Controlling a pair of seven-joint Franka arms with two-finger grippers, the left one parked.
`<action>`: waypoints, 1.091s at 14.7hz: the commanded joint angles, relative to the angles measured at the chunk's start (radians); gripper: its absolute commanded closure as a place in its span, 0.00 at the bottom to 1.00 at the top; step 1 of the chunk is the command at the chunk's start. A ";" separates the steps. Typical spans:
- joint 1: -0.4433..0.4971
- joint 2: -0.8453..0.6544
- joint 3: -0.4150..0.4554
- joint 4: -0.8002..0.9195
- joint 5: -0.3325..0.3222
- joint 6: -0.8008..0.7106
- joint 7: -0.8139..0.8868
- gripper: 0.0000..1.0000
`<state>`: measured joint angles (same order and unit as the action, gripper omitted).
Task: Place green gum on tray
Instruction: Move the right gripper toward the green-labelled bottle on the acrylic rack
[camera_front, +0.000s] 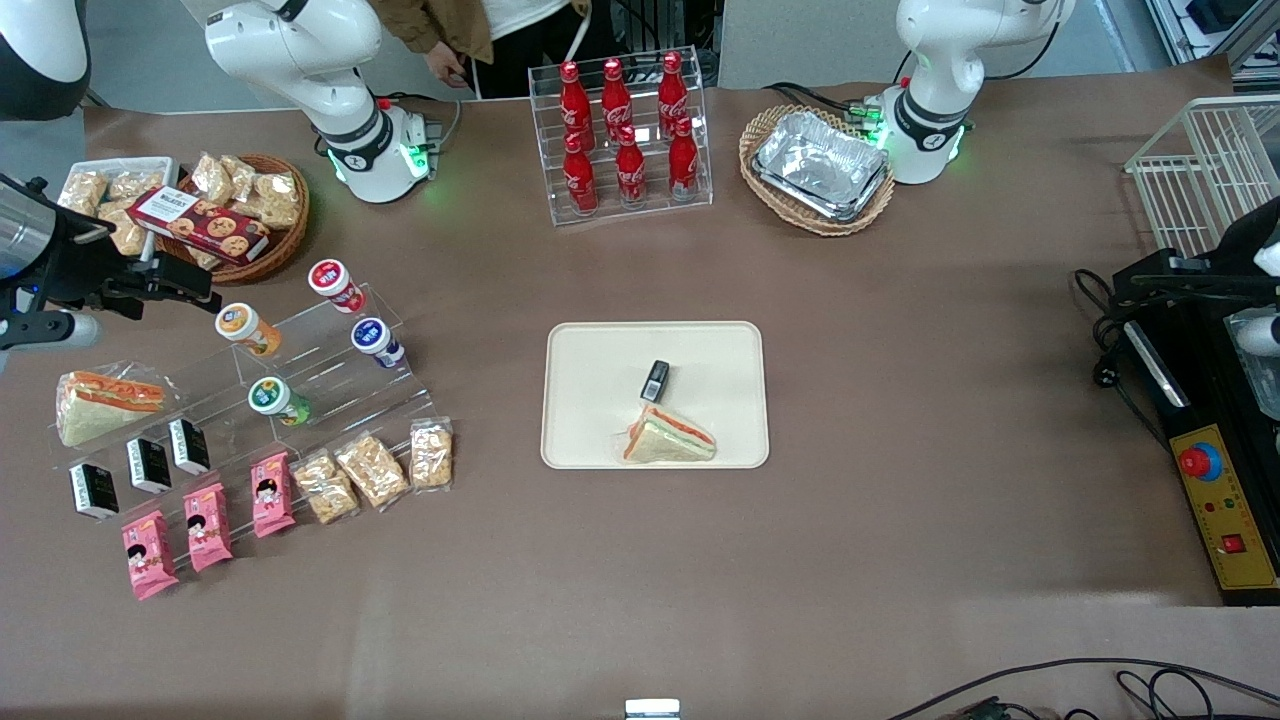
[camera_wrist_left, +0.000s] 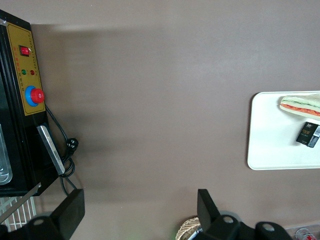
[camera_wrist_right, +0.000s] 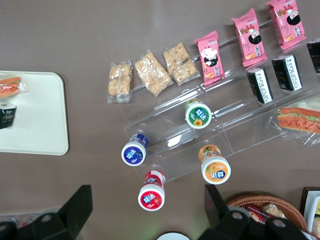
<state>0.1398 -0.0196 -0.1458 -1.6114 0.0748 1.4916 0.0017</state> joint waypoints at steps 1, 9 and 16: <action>-0.006 0.015 -0.002 0.016 0.007 -0.025 -0.031 0.00; -0.009 0.017 -0.049 -0.145 -0.012 0.177 -0.282 0.00; -0.009 0.024 -0.057 -0.355 -0.013 0.415 -0.333 0.00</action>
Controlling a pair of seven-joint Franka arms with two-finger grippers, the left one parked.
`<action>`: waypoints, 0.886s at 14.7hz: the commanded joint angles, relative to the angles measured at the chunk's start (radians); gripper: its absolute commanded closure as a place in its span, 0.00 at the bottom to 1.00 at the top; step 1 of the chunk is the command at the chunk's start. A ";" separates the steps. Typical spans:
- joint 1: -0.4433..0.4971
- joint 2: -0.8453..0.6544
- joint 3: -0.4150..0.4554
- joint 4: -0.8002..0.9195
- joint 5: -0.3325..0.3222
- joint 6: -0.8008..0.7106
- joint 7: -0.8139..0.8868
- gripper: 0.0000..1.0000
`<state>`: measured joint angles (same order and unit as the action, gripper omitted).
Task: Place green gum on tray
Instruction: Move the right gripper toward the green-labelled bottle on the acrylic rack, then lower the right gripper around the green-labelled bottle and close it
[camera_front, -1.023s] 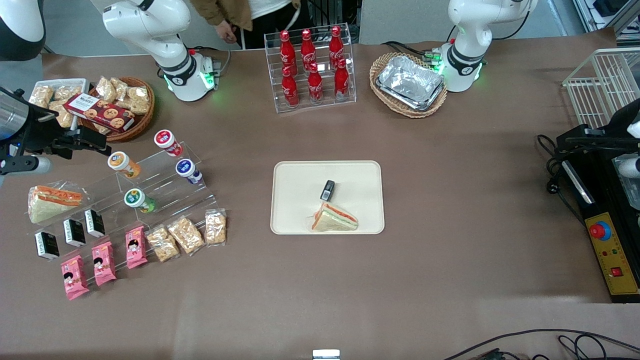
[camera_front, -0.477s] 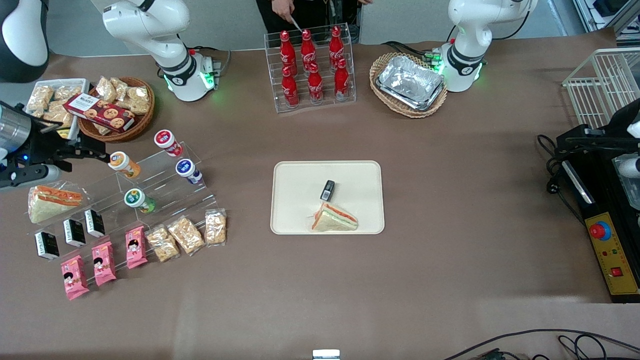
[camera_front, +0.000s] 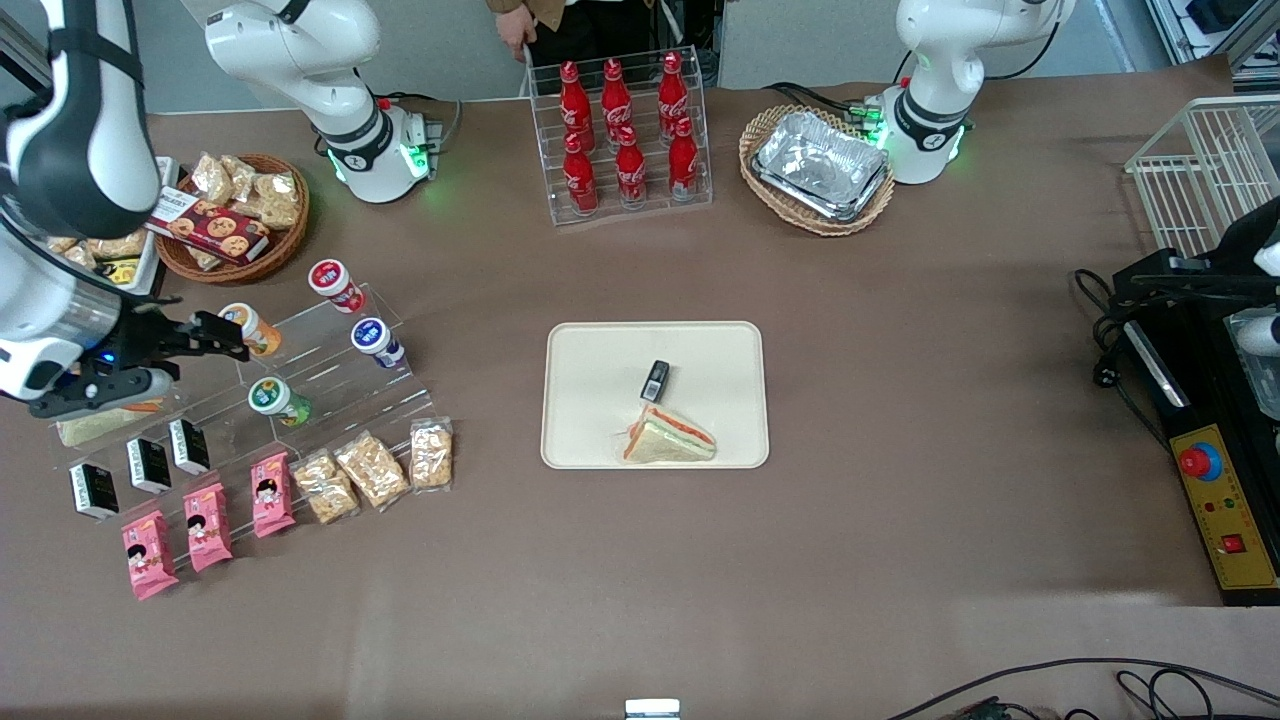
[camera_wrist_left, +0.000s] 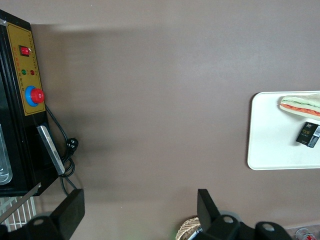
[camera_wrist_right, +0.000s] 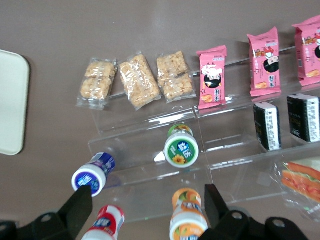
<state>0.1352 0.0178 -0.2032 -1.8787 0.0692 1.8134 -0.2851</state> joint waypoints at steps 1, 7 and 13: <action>-0.005 -0.004 -0.001 -0.108 -0.009 0.121 -0.058 0.00; -0.006 0.030 -0.007 -0.229 -0.045 0.285 -0.065 0.00; -0.052 0.110 -0.005 -0.278 -0.054 0.418 -0.114 0.00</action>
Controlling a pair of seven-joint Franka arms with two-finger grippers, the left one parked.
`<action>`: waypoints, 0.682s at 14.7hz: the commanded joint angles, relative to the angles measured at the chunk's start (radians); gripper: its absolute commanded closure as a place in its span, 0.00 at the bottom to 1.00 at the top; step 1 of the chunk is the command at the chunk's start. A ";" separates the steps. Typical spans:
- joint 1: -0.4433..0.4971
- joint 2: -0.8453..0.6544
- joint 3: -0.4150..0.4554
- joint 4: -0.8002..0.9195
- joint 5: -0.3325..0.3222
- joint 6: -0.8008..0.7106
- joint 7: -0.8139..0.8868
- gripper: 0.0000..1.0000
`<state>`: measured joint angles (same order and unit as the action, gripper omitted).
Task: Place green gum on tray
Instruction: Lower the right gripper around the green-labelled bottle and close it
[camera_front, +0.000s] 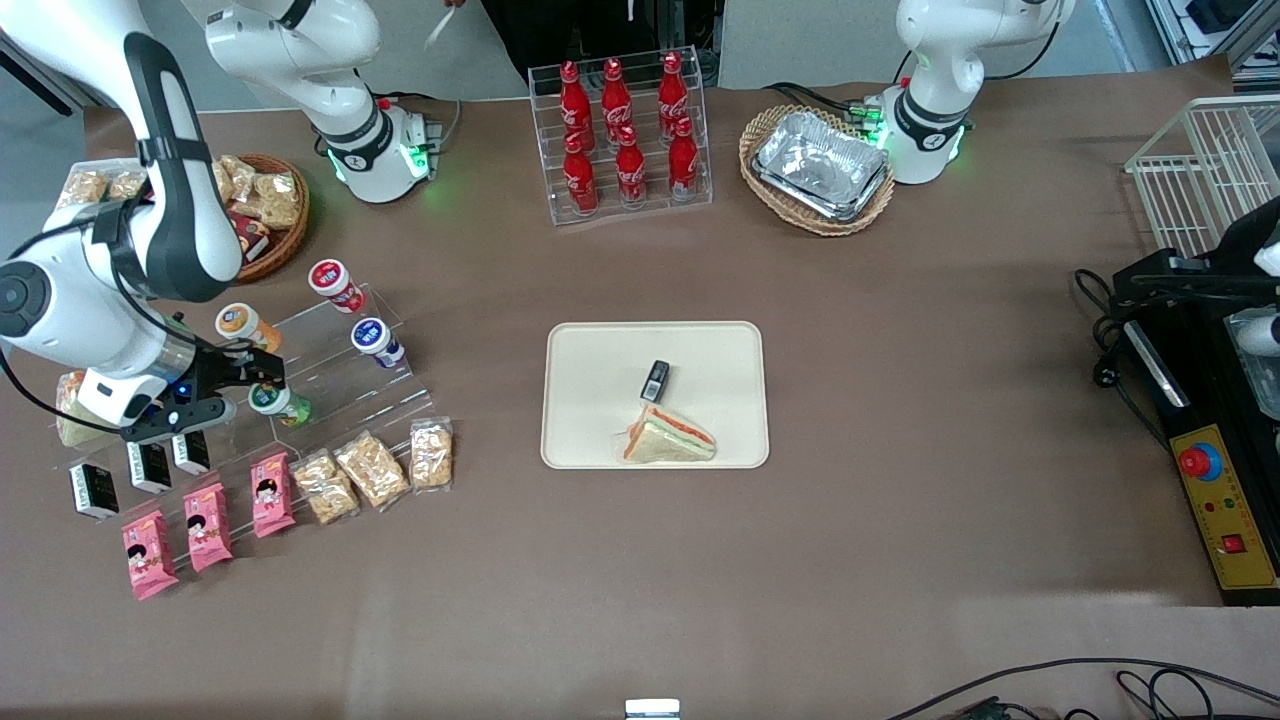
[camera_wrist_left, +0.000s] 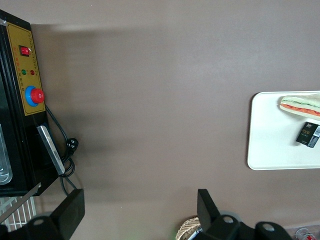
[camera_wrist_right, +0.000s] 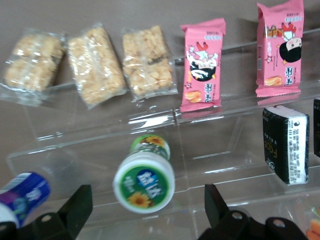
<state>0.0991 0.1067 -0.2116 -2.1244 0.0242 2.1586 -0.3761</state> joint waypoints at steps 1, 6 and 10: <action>-0.015 0.021 0.003 -0.052 -0.004 0.098 -0.023 0.00; -0.010 0.039 0.005 -0.066 0.003 0.141 -0.021 0.00; -0.009 0.041 0.008 -0.075 0.003 0.145 -0.018 0.00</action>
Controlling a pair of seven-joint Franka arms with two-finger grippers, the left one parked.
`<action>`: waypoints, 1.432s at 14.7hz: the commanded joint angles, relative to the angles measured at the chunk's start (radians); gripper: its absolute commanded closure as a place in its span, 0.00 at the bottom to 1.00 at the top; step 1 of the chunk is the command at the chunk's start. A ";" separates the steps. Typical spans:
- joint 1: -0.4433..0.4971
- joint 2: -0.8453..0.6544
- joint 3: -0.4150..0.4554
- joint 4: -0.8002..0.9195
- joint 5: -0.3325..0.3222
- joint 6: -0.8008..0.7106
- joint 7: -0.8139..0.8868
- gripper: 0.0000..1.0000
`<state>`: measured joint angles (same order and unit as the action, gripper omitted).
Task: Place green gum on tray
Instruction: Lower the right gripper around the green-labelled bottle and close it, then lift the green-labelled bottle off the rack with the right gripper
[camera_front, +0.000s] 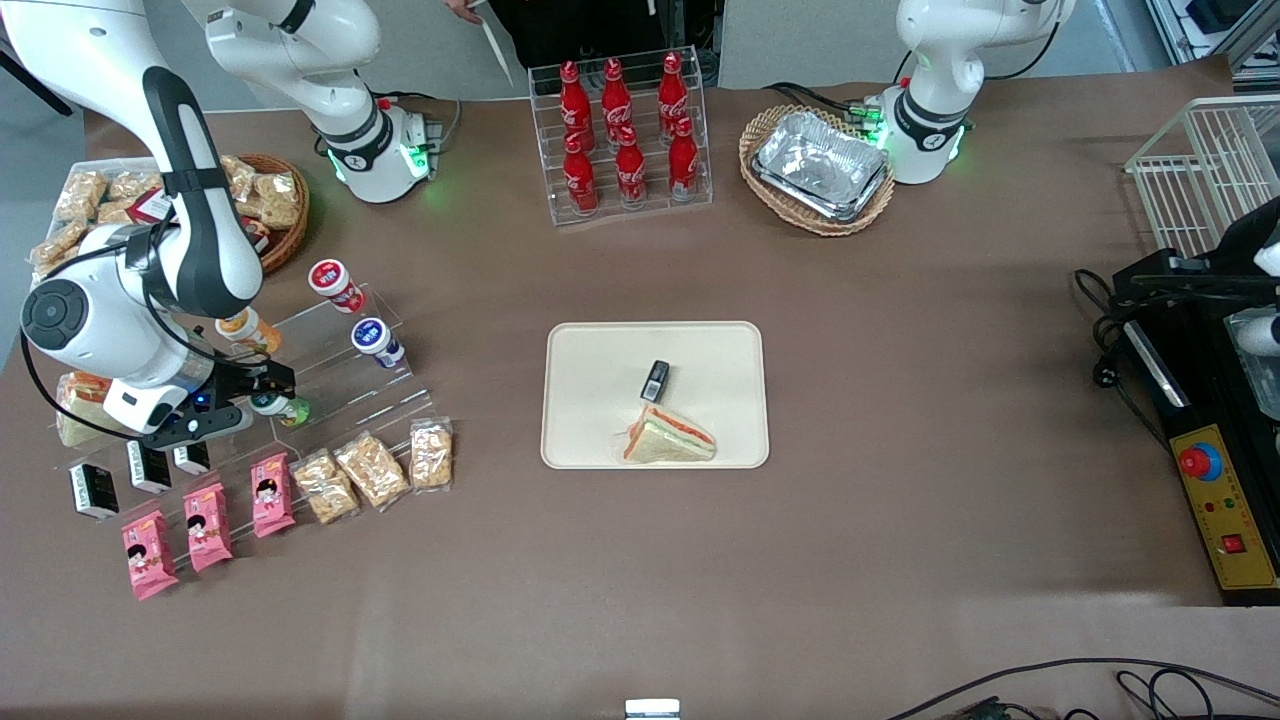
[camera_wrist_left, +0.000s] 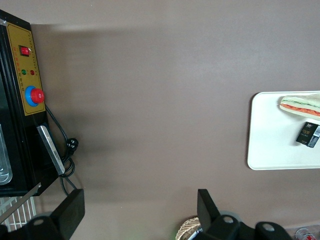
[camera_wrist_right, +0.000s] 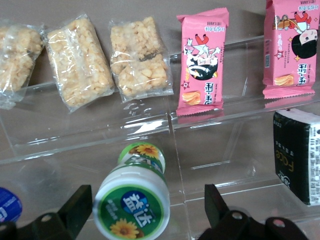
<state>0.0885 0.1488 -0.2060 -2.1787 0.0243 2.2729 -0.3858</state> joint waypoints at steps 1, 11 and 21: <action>0.004 -0.003 0.002 -0.026 0.003 0.031 -0.005 0.00; 0.023 -0.027 0.007 -0.026 0.003 0.011 -0.008 0.63; 0.036 -0.139 0.011 0.314 0.006 -0.586 -0.002 0.63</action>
<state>0.1232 0.0170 -0.1936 -1.9929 0.0248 1.8664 -0.3853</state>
